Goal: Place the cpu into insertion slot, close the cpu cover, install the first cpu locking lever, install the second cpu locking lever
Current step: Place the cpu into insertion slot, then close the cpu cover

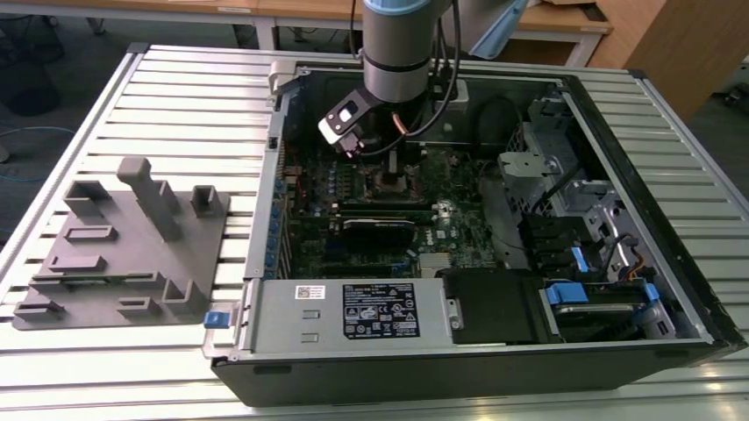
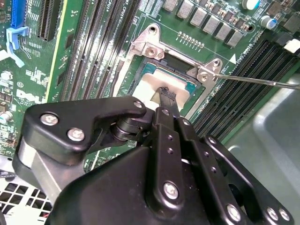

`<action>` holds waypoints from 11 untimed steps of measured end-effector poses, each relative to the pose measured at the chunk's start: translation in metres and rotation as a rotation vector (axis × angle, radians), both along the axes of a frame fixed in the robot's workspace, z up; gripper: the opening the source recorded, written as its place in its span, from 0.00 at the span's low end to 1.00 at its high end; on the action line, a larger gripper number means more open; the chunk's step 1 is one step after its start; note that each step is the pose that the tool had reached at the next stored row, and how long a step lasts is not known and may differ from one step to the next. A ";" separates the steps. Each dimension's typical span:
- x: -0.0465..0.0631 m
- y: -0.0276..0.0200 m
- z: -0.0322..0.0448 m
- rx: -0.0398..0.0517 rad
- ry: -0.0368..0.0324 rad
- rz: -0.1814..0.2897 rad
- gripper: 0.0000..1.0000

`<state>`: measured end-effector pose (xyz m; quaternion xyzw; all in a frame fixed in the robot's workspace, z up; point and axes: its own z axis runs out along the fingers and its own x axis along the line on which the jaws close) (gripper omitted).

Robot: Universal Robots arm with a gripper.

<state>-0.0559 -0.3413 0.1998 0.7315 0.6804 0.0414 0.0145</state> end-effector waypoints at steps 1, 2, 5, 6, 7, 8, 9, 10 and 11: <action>0.000 -0.0003 0.0148 -0.0024 0.0014 0.000 0.11; 0.000 -0.0003 0.0178 -0.0024 0.0014 0.000 0.11; 0.000 -0.0003 0.0209 -0.0023 0.0013 0.000 0.11; 0.000 -0.0003 0.0209 -0.0022 0.0013 0.000 0.11; 0.000 -0.0003 0.0209 -0.0020 0.0012 0.000 0.11; 0.000 -0.0003 0.0222 -0.0024 0.0014 0.000 0.11; 0.000 -0.0003 0.0233 -0.0024 0.0014 0.000 0.11; 0.000 -0.0003 0.0233 -0.0023 0.0014 0.000 0.11; 0.000 -0.0003 0.0233 -0.0024 0.0014 0.000 0.11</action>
